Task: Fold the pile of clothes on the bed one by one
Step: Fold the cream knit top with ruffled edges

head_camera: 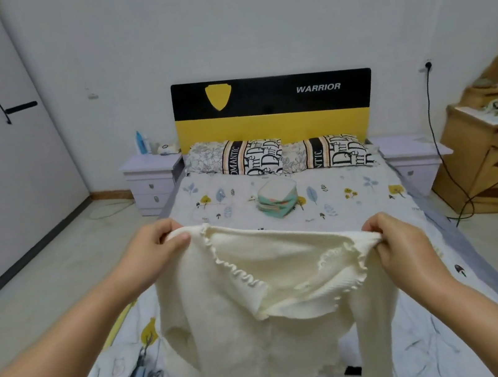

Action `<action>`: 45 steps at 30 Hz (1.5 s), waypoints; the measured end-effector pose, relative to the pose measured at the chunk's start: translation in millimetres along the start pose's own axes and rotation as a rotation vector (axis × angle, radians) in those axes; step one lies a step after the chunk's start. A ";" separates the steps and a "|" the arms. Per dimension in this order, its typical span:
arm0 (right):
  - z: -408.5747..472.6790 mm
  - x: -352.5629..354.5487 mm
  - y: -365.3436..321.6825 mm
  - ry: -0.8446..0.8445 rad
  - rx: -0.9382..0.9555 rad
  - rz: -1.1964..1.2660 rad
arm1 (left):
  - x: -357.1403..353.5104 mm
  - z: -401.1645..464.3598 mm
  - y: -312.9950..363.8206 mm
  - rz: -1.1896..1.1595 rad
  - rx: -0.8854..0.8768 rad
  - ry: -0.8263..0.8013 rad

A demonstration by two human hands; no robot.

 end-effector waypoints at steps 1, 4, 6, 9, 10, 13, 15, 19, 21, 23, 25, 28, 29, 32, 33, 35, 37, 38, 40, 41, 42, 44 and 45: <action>-0.8 1.7 0.6 0.022 -0.018 0.001 | -0.7 -1.2 -1.7 -0.012 0.004 0.026; -6.3 8.0 0.4 0.050 -0.041 -0.031 | -1.5 -7.3 -7.5 -0.029 0.029 0.043; -11.0 12.1 -0.7 0.053 -0.069 -0.004 | 0.1 -11.8 -11.2 -0.029 0.029 0.006; -18.0 19.6 -5.9 0.043 -0.137 0.045 | 3.5 -20.2 -11.3 -0.018 0.011 -0.025; -21.4 23.2 -9.0 0.044 -0.156 0.053 | 5.4 -23.8 -10.0 -0.037 0.010 -0.025; -35.8 36.7 -21.1 0.066 -0.224 0.121 | 13.7 -34.7 -4.0 -0.118 0.012 -0.021; -47.8 47.8 -31.9 0.103 -0.264 0.174 | 21.5 -42.7 1.0 -0.150 0.000 -0.018; -66.5 74.9 -54.8 0.174 -0.273 0.169 | 37.3 -56.7 13.2 -0.172 -0.044 -0.013; -71.0 88.6 -61.9 0.190 -0.281 0.166 | 44.1 -60.4 22.3 -0.176 -0.078 0.006; -71.3 100.0 -65.6 0.198 -0.291 0.176 | 48.7 -60.8 32.1 -0.197 -0.098 0.030; -67.2 106.6 -65.2 0.216 -0.301 0.195 | 48.7 -56.9 39.2 -0.225 -0.097 0.050; -56.8 98.5 -52.5 0.216 -0.303 0.199 | 34.0 -46.7 39.6 -0.231 -0.102 0.053; -53.7 90.3 -44.1 0.202 -0.310 0.195 | 24.3 -42.5 35.7 -0.209 -0.096 0.044; -50.4 50.0 -7.3 0.118 -0.360 0.160 | -15.3 -32.5 7.9 -0.149 -0.047 -0.022; -51.2 32.6 7.4 0.086 -0.375 0.144 | -31.6 -30.4 -5.5 -0.118 -0.033 -0.056; -55.0 -4.3 36.9 0.028 -0.401 0.113 | -66.0 -27.0 -34.5 -0.036 -0.016 -0.106; -59.3 -43.0 64.7 -0.034 -0.423 0.083 | -100.9 -25.1 -64.7 0.041 0.004 -0.134; -61.0 -62.5 77.9 -0.069 -0.426 0.074 | -118.3 -24.2 -79.7 0.078 0.017 -0.155; -62.1 -100.0 103.5 -0.157 -0.449 0.065 | -152.6 -21.1 -109.7 0.125 0.058 -0.192; -61.7 -117.8 115.2 -0.202 -0.469 0.066 | -168.4 -18.3 -124.1 0.140 0.082 -0.201; -61.1 -134.8 126.4 -0.244 -0.491 0.071 | -183.2 -14.5 -138.0 0.155 0.105 -0.200; -58.1 -166.8 146.9 -0.315 -0.518 0.082 | -210.4 -4.1 -162.8 0.188 0.146 -0.182; -55.4 -182.0 156.8 -0.340 -0.520 0.085 | -223.4 2.3 -174.2 0.201 0.161 -0.174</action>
Point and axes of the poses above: each hand's wrist, its own z-axis towards the middle knuckle, its own x-axis out of the back of the hand, y = z × x, the point moved 1 cm from there along z, towards the middle knuckle, and after that the axes turned 11 degrees about y, right-handed, at the moved point
